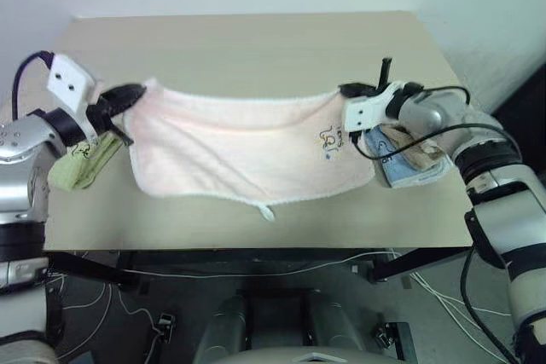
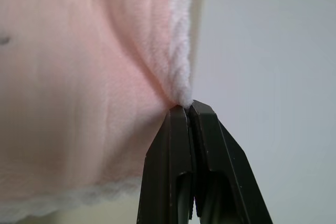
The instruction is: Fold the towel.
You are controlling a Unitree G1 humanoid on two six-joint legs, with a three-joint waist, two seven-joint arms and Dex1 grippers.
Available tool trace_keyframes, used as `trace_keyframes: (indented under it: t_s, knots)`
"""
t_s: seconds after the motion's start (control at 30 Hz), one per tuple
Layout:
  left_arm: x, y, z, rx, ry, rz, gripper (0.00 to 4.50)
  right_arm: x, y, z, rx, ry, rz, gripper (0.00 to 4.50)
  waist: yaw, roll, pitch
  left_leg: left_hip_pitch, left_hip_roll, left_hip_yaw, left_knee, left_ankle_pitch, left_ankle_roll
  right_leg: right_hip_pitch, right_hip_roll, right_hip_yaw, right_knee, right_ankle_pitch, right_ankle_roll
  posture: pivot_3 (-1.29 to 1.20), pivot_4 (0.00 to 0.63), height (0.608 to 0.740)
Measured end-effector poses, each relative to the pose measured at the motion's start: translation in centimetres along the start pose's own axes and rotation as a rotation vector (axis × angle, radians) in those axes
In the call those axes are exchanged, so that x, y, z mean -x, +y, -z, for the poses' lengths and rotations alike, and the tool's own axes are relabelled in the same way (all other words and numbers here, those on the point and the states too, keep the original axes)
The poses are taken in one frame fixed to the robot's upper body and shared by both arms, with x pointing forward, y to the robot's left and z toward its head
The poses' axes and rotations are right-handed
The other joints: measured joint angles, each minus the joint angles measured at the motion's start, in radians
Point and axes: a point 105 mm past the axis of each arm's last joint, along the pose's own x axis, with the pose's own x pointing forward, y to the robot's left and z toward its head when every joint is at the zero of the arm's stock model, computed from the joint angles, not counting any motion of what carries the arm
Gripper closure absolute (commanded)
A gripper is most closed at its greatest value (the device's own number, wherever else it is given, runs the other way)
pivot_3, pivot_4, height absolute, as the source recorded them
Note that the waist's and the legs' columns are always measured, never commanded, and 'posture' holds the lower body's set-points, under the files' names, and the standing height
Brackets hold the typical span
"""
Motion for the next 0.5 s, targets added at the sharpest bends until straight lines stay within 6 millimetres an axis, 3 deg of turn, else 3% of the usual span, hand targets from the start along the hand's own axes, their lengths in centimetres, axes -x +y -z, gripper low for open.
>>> trace_keyframes:
  t_s: [0.1, 0.3, 0.4, 0.5]
  knots:
    - [-1.4, 2.2, -1.0, 0.041, -0.036, -0.11, 4.47, 0.3, -2.9, 0.6, -0.01, 0.022, 0.062, 4.5, -0.002, 0.0, 0.0, 0.0, 0.0, 0.001, 0.001, 0.0, 0.0, 0.0, 0.0, 0.0, 0.001, 0.0, 0.0, 0.0, 0.15, 0.74]
    - [-3.2, 5.5, -1.7, 0.147, -0.068, -0.273, 4.47, 1.1, -5.9, 1.2, -0.051, 0.043, 0.112, 4.5, -0.002, 0.0, 0.0, -0.002, 0.0, 0.002, 0.002, 0.0, 0.0, -0.004, -0.001, 0.0, 0.004, 0.0, 0.0, 0.0, 0.15, 0.74]
    - [-3.2, 6.2, -2.4, 0.151, -0.099, -0.29, 4.47, 1.9, -8.1, 1.1, -0.109, 0.014, 0.146, 4.5, -0.003, 0.0, 0.0, -0.002, 0.0, 0.004, 0.002, 0.002, -0.003, -0.004, -0.001, 0.0, 0.005, 0.0, 0.0, 0.0, 0.15, 0.74]
    - [-2.1, 6.0, -1.6, 0.2, -0.115, -0.235, 4.47, 3.6, -8.8, 0.5, -0.188, -0.061, 0.129, 4.5, -0.004, -0.001, 0.0, -0.002, 0.0, 0.004, 0.002, 0.001, -0.001, -0.003, -0.001, 0.0, 0.005, 0.0, 0.0, 0.0, 0.15, 0.74]
